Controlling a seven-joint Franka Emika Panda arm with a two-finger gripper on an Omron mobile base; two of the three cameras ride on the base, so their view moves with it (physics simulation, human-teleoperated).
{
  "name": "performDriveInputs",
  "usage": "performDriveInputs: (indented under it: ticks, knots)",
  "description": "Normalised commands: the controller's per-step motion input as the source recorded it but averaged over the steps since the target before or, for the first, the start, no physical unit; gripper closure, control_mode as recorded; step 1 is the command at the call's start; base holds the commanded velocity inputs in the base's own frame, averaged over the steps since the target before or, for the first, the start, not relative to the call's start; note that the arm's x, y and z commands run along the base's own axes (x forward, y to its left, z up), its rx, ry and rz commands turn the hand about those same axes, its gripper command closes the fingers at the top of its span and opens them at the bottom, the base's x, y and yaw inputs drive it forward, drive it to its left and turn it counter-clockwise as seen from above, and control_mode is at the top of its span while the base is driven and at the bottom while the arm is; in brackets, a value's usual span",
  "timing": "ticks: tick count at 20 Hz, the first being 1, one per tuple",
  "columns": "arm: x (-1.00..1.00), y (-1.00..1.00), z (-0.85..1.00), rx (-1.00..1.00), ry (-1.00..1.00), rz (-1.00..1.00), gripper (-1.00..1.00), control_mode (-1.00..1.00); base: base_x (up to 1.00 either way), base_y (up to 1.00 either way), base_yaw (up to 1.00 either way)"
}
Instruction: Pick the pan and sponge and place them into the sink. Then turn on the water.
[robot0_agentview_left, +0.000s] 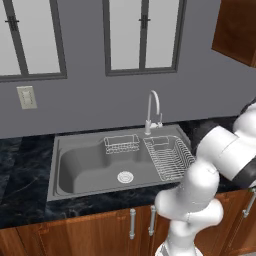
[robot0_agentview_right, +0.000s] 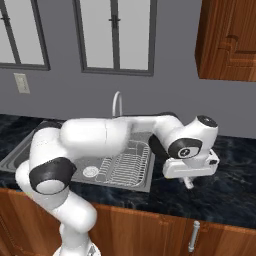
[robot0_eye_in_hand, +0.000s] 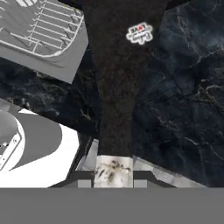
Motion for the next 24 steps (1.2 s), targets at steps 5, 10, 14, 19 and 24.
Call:
performDriveInputs:
  ticks: [5, 10, 14, 19, 24]
  knots:
    - [-0.99, 0.94, 0.42, -0.02, 0.04, 0.16, 1.0, -1.0, 0.0, 0.0, 0.0]
    - [-0.41, 1.0, 0.17, -0.14, 0.2, 0.18, 1.0, -1.0, 0.0, 0.0, 0.0]
    - [-0.01, 1.0, 0.03, -0.2, 0.23, 0.17, 1.0, -1.0, 0.0, 0.0, 0.0]
    - [0.15, 1.0, 0.03, -0.13, 0.1, 0.13, 1.0, -1.0, 0.0, 0.0, 0.0]
    - [0.27, 0.69, 0.17, -0.01, 0.0, 0.08, 1.0, -1.0, 0.0, 0.0, 0.0]
